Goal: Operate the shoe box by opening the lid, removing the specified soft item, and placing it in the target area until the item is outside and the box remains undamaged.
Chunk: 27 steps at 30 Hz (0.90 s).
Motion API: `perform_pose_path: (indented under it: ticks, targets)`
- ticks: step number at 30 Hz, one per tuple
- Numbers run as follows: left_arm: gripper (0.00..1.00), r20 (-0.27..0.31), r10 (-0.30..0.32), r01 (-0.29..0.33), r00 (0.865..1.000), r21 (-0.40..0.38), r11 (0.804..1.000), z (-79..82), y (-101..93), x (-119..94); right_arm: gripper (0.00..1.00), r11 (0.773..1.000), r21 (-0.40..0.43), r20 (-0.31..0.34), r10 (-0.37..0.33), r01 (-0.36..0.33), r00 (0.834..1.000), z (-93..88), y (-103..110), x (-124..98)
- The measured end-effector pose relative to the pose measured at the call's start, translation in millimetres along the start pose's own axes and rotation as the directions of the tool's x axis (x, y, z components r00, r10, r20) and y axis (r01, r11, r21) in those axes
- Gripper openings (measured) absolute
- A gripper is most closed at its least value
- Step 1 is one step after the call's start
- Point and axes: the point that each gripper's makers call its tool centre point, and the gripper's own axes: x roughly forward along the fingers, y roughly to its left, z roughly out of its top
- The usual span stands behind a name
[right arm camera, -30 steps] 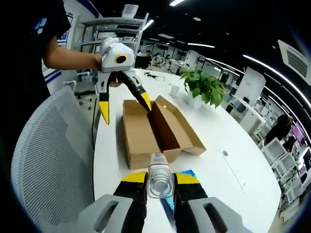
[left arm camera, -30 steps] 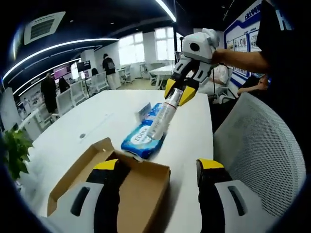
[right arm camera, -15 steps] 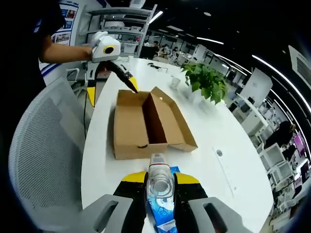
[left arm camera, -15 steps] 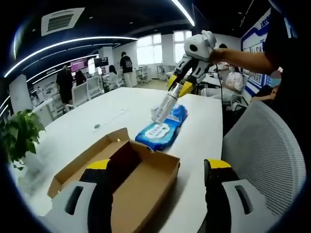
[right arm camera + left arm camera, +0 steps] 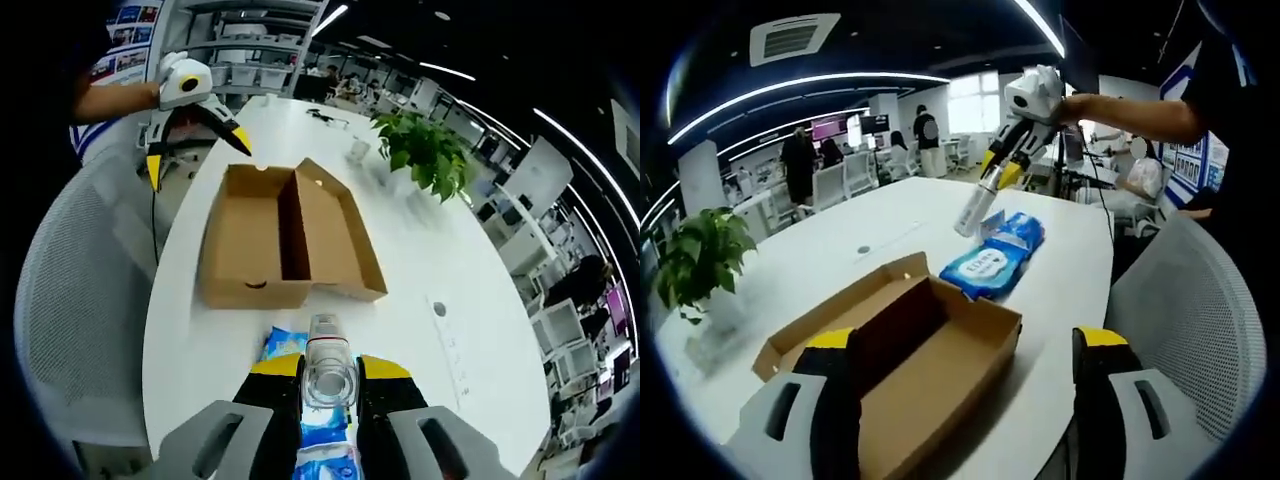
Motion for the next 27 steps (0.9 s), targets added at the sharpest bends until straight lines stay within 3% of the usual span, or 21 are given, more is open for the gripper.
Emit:
perform_pose_path:
  ticks: [18, 27]
  targets:
    - [0.95, 0.004, 0.063, -0.062, 0.998, -0.042, 0.997, -14.2, 10.1, -16, 0.16, 0.999, 0.019, -0.145, 0.046, -0.044, 0.988, -27.4, -34, 32]
    - [0.96, -0.005, 0.090, -0.090, 0.996, -0.060, 0.994, -23.3, 16.0, -23, 0.16, 0.998, -0.012, -0.238, 0.055, -0.060, 0.970, -46.9, -47, 49]
